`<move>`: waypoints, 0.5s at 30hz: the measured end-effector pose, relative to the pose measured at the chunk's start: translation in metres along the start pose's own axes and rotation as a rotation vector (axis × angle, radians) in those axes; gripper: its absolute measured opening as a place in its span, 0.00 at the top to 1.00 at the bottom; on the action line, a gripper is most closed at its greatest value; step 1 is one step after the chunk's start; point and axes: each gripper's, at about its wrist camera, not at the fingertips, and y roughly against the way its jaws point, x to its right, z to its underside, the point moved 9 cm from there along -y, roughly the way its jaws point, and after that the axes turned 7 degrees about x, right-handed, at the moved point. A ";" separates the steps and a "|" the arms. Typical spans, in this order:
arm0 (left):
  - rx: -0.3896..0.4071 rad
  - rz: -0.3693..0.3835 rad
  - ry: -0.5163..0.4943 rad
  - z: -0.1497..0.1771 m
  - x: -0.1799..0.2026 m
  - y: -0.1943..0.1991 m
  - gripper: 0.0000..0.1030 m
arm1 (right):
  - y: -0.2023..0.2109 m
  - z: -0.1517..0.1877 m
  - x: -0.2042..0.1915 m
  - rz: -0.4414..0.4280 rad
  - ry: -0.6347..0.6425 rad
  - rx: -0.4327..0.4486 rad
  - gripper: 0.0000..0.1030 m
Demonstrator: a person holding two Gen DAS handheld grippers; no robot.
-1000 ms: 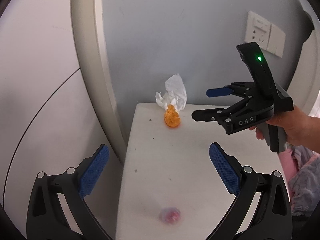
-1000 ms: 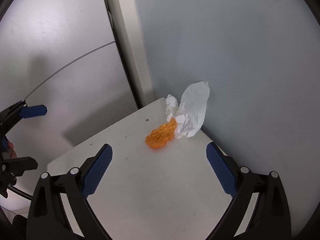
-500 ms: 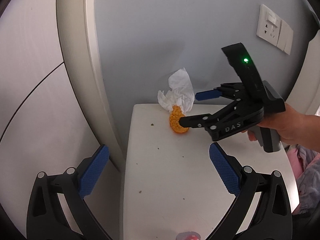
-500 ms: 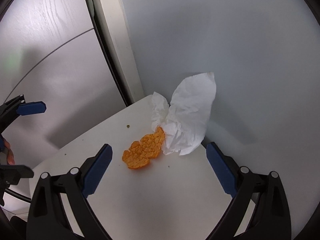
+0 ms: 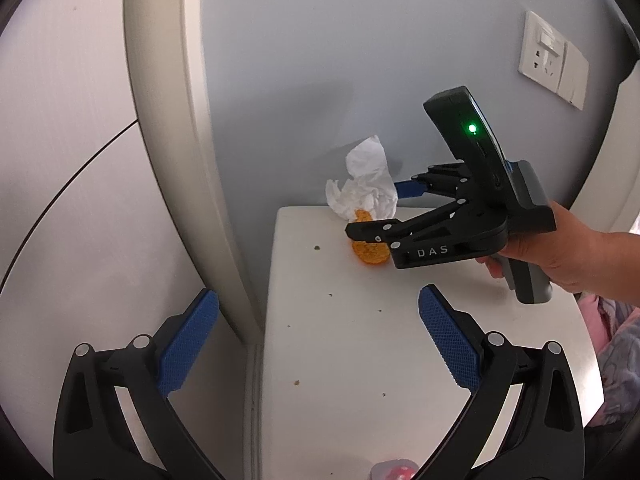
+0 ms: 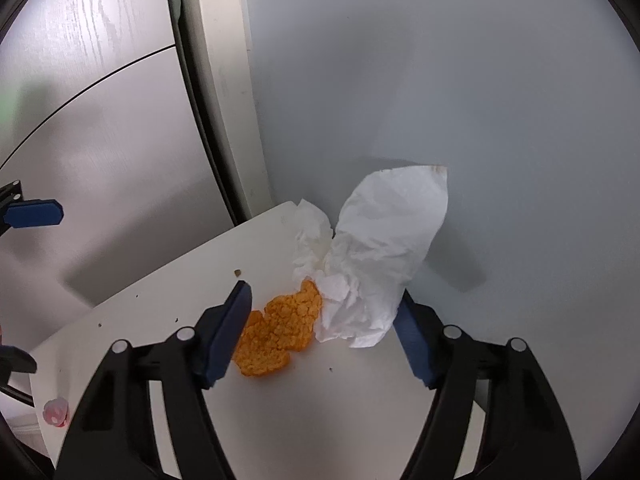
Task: Collect trash
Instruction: 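Lower the right gripper onto the white tissue and close on it, then lift the tissue with the right gripper while the left moves toward the small red cup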
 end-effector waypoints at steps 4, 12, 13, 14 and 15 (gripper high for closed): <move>0.002 -0.005 0.000 0.004 -0.003 0.004 0.06 | -0.006 -0.003 -0.009 0.017 0.023 -0.009 0.60; -0.005 -0.008 0.011 0.010 -0.005 0.002 0.06 | -0.002 -0.002 -0.018 0.001 0.041 -0.020 0.86; -0.007 -0.006 0.011 0.011 -0.004 0.002 0.06 | 0.000 -0.001 -0.018 -0.001 0.044 -0.021 0.89; -0.008 -0.003 0.011 0.012 -0.003 0.003 0.06 | 0.002 -0.001 -0.018 -0.007 0.041 -0.021 0.90; -0.008 0.000 0.010 0.013 -0.002 0.003 0.06 | 0.005 -0.001 -0.019 -0.010 0.041 -0.020 0.91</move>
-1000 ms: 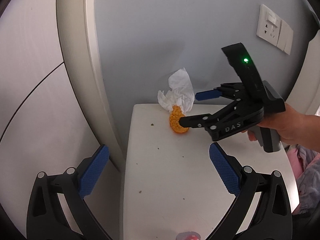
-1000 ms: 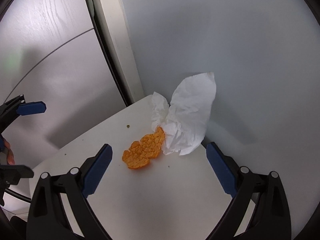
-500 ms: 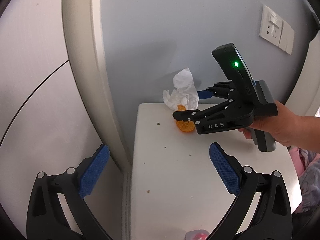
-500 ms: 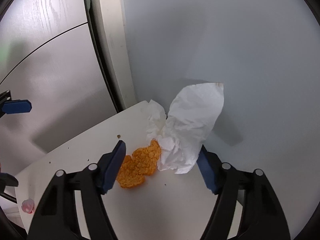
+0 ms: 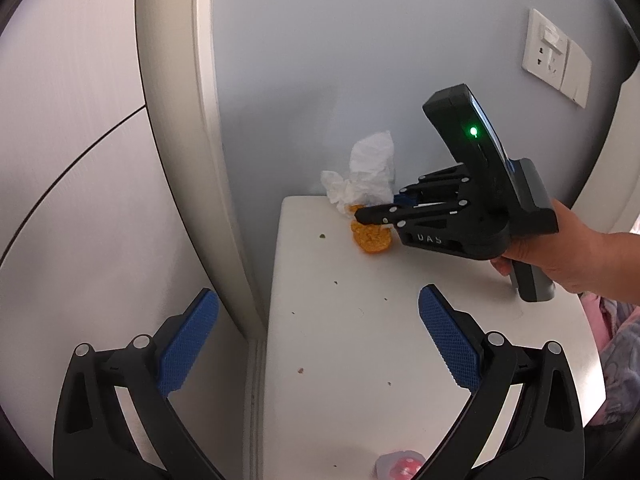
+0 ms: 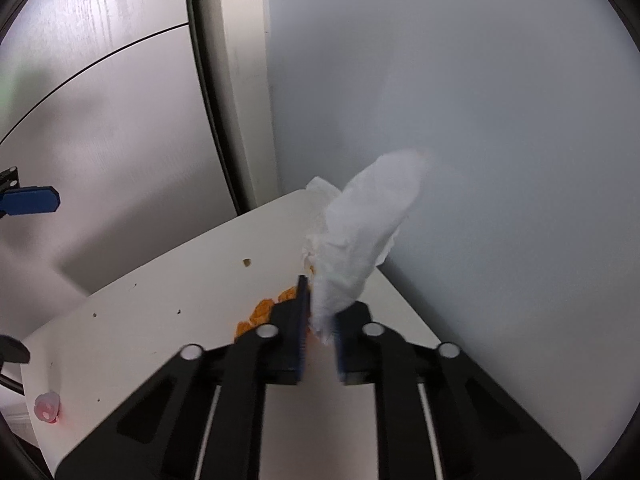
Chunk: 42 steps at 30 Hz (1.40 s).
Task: Collect trash
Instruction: 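Lift the tissue with the right gripper while the left moves toward the small red cup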
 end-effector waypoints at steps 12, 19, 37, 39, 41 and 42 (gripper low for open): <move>-0.015 -0.012 0.019 0.012 0.013 0.018 0.06 | 0.046 0.006 0.004 -0.046 -0.039 0.028 0.91; -0.027 -0.022 0.025 0.023 0.026 0.030 0.06 | 0.060 0.009 0.000 -0.083 -0.043 0.037 0.91; -0.080 -0.076 0.047 0.081 0.043 0.081 0.06 | 0.122 0.039 -0.051 -0.228 -0.047 0.053 0.91; -0.083 -0.089 0.032 0.088 0.046 0.084 0.06 | 0.132 0.045 -0.057 -0.240 -0.041 0.059 0.91; -0.086 -0.096 0.022 0.091 0.048 0.079 0.06 | 0.137 0.049 -0.060 -0.245 -0.034 0.062 0.91; -0.087 -0.101 0.020 0.093 0.049 0.080 0.06 | 0.140 0.052 -0.060 -0.247 -0.031 0.063 0.91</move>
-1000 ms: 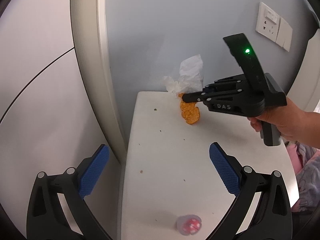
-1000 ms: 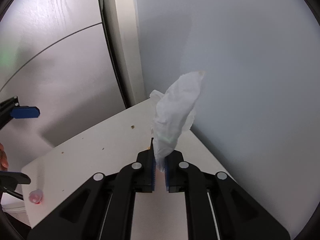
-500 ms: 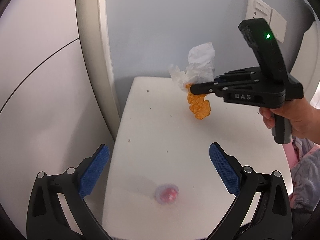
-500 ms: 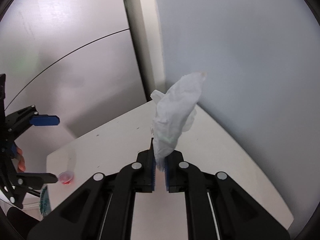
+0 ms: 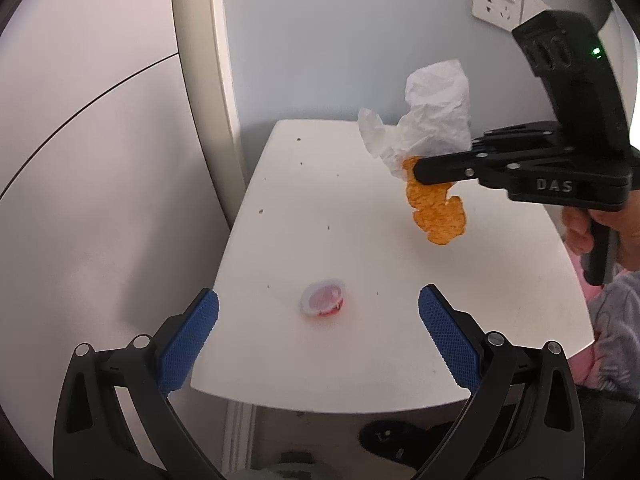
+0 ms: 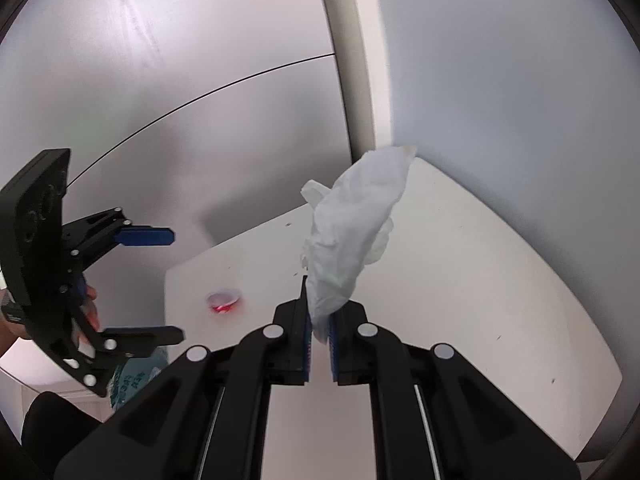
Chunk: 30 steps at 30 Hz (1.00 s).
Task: Collect trash
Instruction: 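Lift the tissue with the right gripper while the left moves toward the small red cup, then lower the left gripper around the small red-and-white cup and close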
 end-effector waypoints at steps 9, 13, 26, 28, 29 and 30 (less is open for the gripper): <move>-0.025 0.050 0.056 0.012 0.007 -0.010 0.06 | -0.006 0.008 -0.007 0.000 -0.004 -0.005 0.91; -0.021 0.064 0.078 0.014 0.009 -0.014 0.16 | -0.016 0.005 -0.010 -0.006 -0.007 -0.003 0.91; -0.013 0.080 0.114 0.012 0.007 -0.026 0.45 | -0.021 0.004 -0.017 -0.026 0.000 0.006 0.91; -0.014 0.078 0.113 0.012 0.006 -0.028 0.47 | -0.022 0.005 -0.018 -0.028 -0.002 0.004 0.91; -0.012 0.077 0.114 0.012 0.005 -0.025 0.47 | -0.023 0.005 -0.018 -0.027 0.000 0.003 0.91; -0.008 0.075 0.116 0.011 0.004 -0.025 0.48 | -0.024 0.007 -0.018 -0.028 -0.001 0.002 0.91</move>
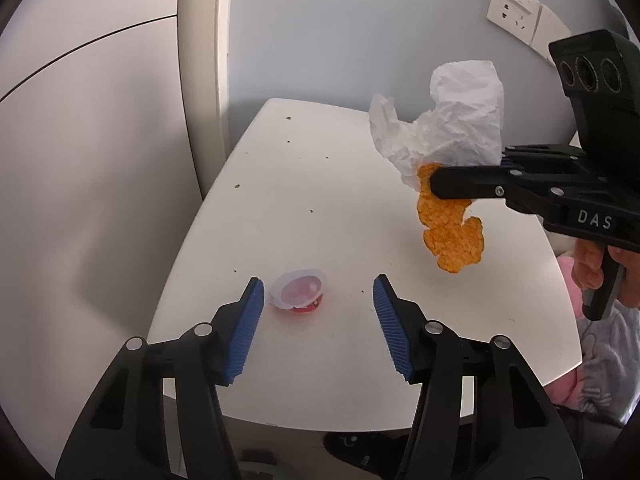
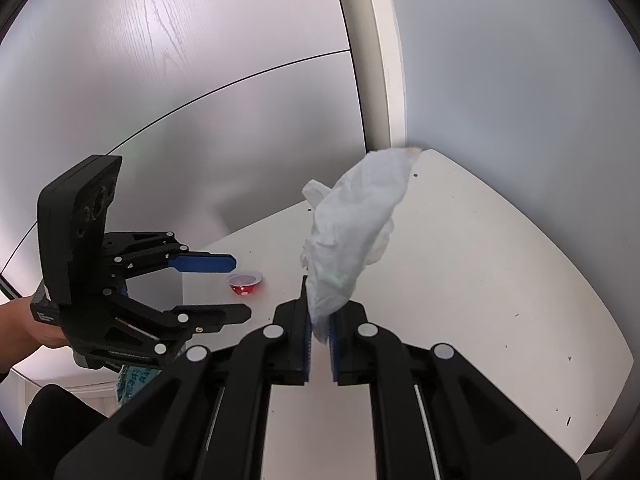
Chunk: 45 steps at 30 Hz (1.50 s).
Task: Collect trash
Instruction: 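Lower the left gripper around the small red-and-white cup and close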
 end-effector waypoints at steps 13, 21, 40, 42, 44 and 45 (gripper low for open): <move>-0.008 0.010 0.000 0.001 -0.002 0.001 0.57 | -0.004 0.002 -0.005 -0.010 -0.001 0.000 0.91; -0.016 0.012 0.004 0.003 -0.005 -0.001 0.57 | -0.007 0.004 -0.005 -0.012 -0.001 -0.002 0.91; -0.019 0.017 -0.002 0.002 -0.002 -0.004 0.73 | -0.003 0.007 -0.009 -0.010 -0.010 0.000 0.91; -0.016 0.019 -0.004 0.001 -0.001 -0.003 0.73 | -0.003 0.007 -0.009 -0.010 -0.007 0.000 0.91; -0.011 0.018 -0.007 0.000 0.000 -0.001 0.73 | -0.002 0.006 -0.011 -0.010 -0.008 0.001 0.91; -0.009 0.019 -0.006 0.000 0.001 0.000 0.73 | -0.002 0.006 -0.011 -0.011 -0.009 0.002 0.91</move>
